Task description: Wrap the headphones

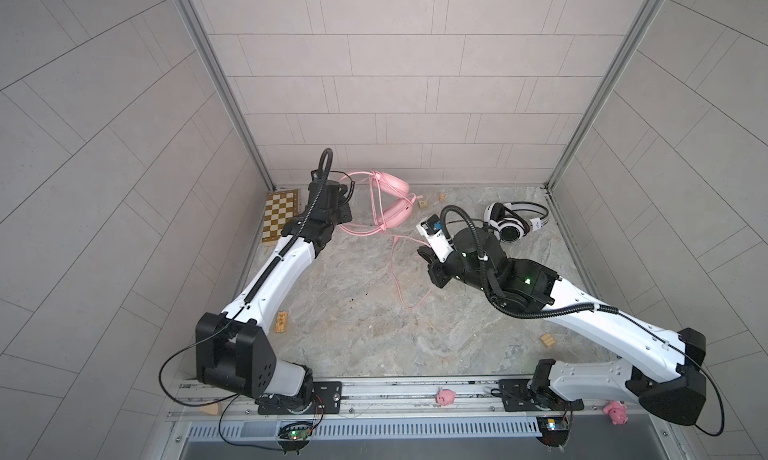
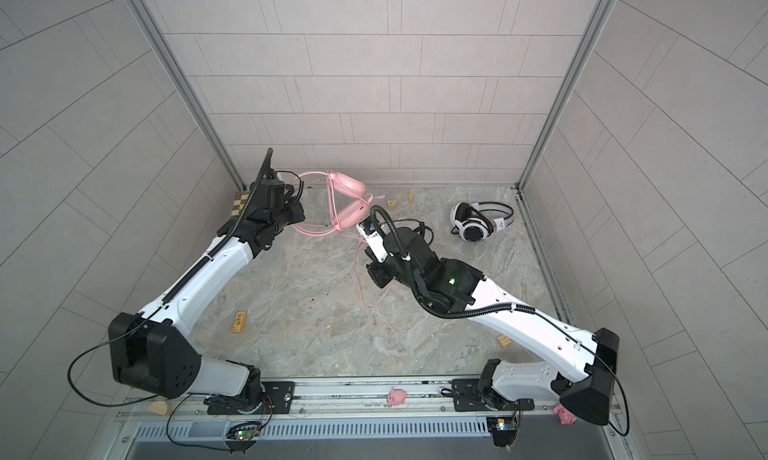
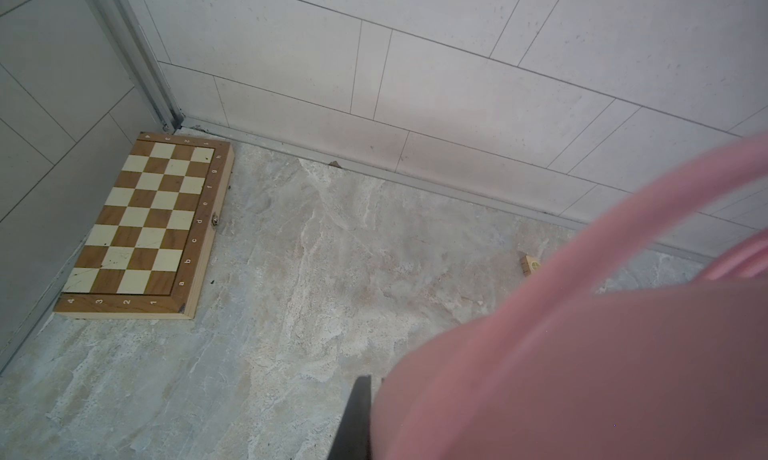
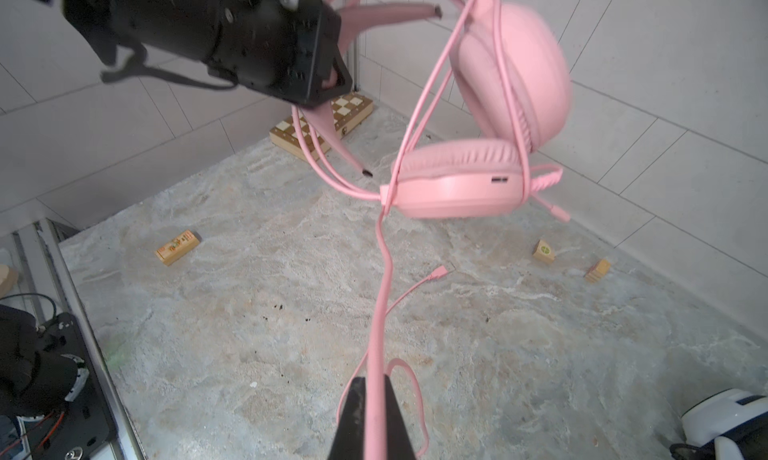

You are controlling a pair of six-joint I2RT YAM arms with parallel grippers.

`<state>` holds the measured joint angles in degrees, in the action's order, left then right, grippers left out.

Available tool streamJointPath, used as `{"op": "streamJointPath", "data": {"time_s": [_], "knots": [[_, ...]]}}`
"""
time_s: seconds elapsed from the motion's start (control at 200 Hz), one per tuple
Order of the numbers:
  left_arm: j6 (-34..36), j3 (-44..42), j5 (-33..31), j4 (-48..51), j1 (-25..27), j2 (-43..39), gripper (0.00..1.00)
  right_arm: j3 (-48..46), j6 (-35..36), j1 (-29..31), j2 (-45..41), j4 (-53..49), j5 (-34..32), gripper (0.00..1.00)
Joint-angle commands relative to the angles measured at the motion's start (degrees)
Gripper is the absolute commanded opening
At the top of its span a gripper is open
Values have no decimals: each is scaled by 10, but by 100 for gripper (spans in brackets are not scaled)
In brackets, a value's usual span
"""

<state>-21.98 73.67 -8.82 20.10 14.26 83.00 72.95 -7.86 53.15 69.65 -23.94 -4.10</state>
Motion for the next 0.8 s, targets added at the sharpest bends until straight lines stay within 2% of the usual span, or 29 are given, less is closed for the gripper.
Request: {"op": "streamJointPath", "data": {"time_s": [0.0,0.125,0.34,0.43,0.625,0.796], "knots": [[9,35,-8,5,11,9,0,38,1,3,-4,-9,20,3],[33,52,-13,22,39,24,0,63,-2,2,2,-9,36,3],[100,85,-35,61,99,50,0,117,58,1,10,-55,-38,3],[126,100,-36,78,123,65,0,131,72,-5,5,-58,-50,4],[222,138,79,144,157,90,0,164,132,-28,13,-89,-148,3],[285,149,139,178,162,84,0,147,181,-67,-3,-95,-250,5]]}}
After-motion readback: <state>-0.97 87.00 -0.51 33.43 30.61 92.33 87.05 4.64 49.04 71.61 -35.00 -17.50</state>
